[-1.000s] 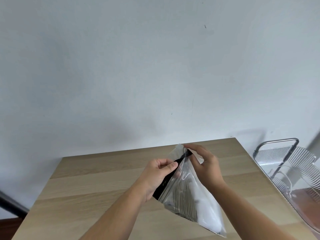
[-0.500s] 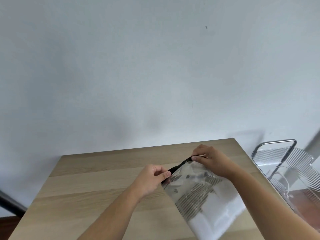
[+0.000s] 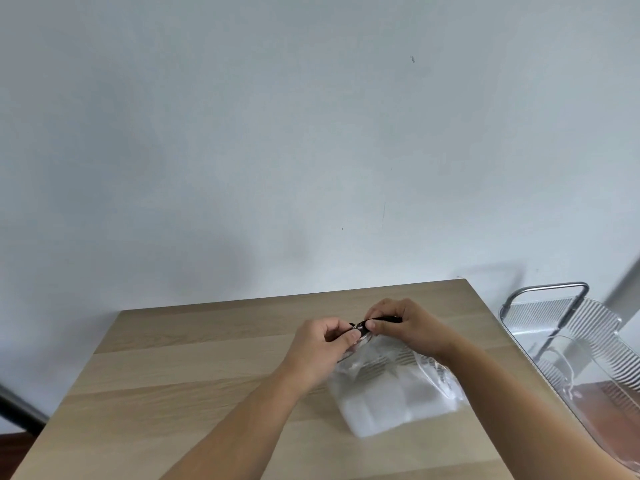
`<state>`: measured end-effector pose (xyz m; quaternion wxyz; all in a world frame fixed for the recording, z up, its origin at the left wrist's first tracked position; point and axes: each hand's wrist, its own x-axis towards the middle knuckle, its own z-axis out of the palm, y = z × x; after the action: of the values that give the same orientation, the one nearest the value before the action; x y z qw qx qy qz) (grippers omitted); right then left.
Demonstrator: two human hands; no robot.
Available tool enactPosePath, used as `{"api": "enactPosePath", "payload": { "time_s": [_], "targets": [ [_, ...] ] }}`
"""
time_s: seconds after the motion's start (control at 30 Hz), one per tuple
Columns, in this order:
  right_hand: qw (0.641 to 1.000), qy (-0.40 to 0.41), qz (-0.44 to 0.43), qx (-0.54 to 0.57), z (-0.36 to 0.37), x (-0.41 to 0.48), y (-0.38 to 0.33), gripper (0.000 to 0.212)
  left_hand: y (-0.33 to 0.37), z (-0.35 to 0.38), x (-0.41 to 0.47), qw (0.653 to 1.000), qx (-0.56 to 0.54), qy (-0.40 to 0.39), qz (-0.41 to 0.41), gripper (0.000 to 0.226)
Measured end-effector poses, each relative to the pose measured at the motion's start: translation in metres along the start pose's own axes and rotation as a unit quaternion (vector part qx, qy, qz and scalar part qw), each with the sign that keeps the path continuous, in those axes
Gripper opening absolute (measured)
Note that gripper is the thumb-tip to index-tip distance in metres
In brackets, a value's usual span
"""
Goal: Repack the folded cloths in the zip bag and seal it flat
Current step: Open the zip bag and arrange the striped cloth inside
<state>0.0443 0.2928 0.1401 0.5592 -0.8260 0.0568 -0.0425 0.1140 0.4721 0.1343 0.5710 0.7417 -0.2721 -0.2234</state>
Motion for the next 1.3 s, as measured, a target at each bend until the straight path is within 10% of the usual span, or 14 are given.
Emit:
{"api": "enactPosePath", "payload": {
  "time_s": [0.63, 0.87, 1.3],
  "targets": [
    [0.991, -0.119, 0.038, 0.053, -0.010, -0.011, -0.013, 0.030, -0.012, -0.041, 0.005, 0.990, 0.072, -0.093, -0.071, 0.013],
    [0.991, 0.110, 0.003, 0.081, 0.008, -0.002, -0.011, 0.026, -0.009, -0.025, 0.003, 0.985, 0.108, 0.116, 0.060, 0.022],
    [0.963, 0.267, -0.021, 0.014, 0.022, 0.005, -0.013, 0.041, -0.006, 0.005, -0.009, 0.970, 0.219, 0.084, 0.064, 0.026]
  ]
}}
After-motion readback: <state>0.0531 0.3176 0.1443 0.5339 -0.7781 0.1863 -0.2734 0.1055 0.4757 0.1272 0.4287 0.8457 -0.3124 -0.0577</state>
